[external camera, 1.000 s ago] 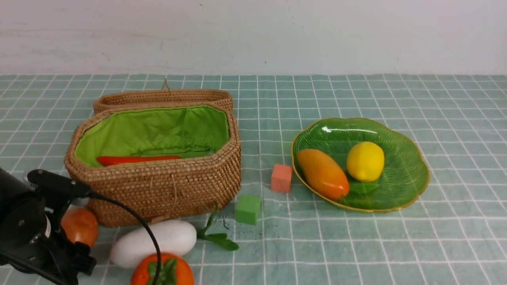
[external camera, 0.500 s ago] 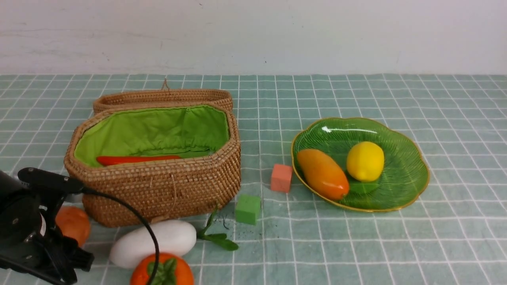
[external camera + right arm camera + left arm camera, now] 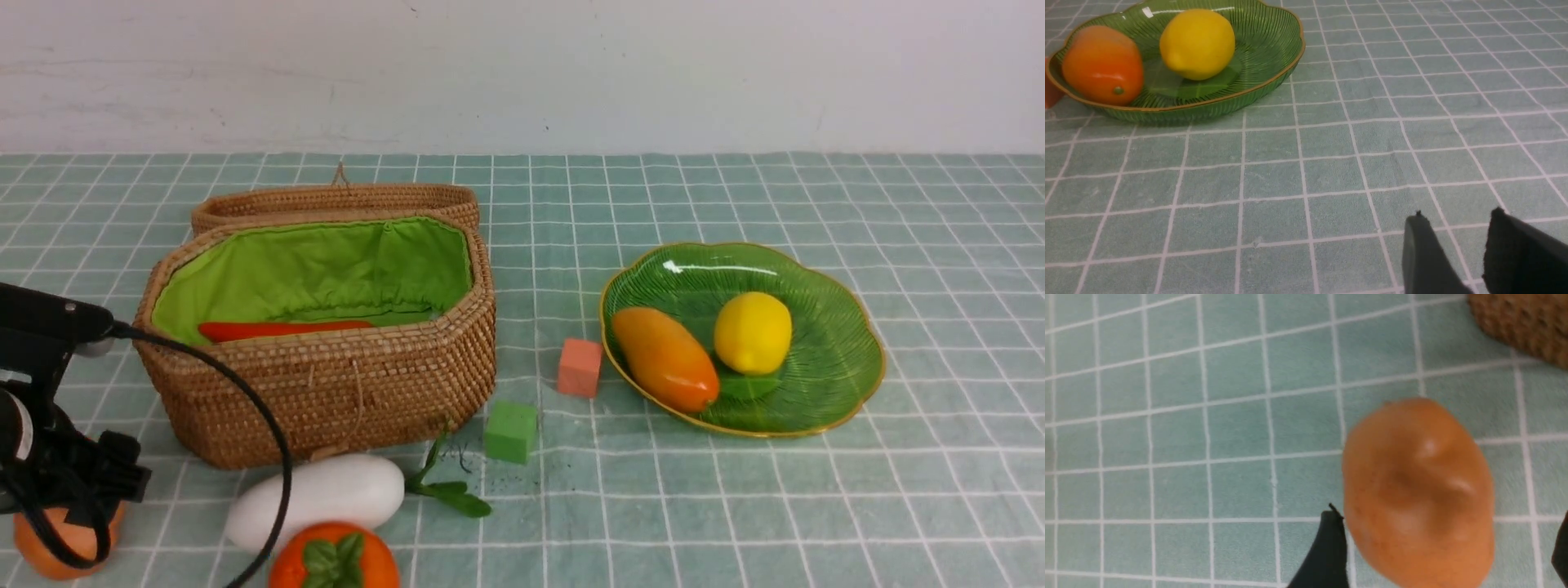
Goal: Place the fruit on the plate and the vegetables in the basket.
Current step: Grab a potato with your left arm and place it in the basket on the left
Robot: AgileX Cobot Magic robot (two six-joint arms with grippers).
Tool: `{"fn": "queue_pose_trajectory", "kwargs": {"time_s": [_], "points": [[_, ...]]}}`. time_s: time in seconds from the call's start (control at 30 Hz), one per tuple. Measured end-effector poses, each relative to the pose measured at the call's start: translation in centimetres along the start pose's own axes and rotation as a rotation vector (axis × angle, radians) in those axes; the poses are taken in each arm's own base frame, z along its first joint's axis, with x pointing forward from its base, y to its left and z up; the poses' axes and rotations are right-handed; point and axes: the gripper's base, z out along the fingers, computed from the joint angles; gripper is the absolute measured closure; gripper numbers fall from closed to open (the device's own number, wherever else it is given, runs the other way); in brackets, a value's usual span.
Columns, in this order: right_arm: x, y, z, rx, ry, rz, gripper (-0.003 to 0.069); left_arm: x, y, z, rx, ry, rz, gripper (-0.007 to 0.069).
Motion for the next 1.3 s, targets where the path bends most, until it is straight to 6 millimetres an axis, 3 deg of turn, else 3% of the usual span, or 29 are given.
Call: {"fn": "queue_pose_trajectory", "kwargs": {"time_s": [0.27, 0.53, 0.83, 1.1, 1.3], "points": [[0.0, 0.0, 0.0, 0.000, 0.000, 0.000, 0.0420, -0.4, 1.5, 0.3, 0.011, 0.038, -0.140, -0.0036], [0.0, 0.0, 0.0, 0.000, 0.000, 0.000, 0.0420, -0.3, 0.1, 1.2, 0.142, 0.120, -0.071, -0.0030], [0.0, 0.0, 0.0, 0.000, 0.000, 0.000, 0.0419, -3.2, 0.7, 0.4, 0.133, 0.103, -0.063, -0.0023], [0.0, 0.0, 0.0, 0.000, 0.000, 0.001, 0.0419, -2.6, 1.8, 1.9, 0.118, 0.193, -0.088, -0.0022], [0.0, 0.0, 0.0, 0.000, 0.000, 0.001, 0.0419, -2.4, 2.2, 2.1, 0.199, 0.202, -0.133, -0.0016]]}}
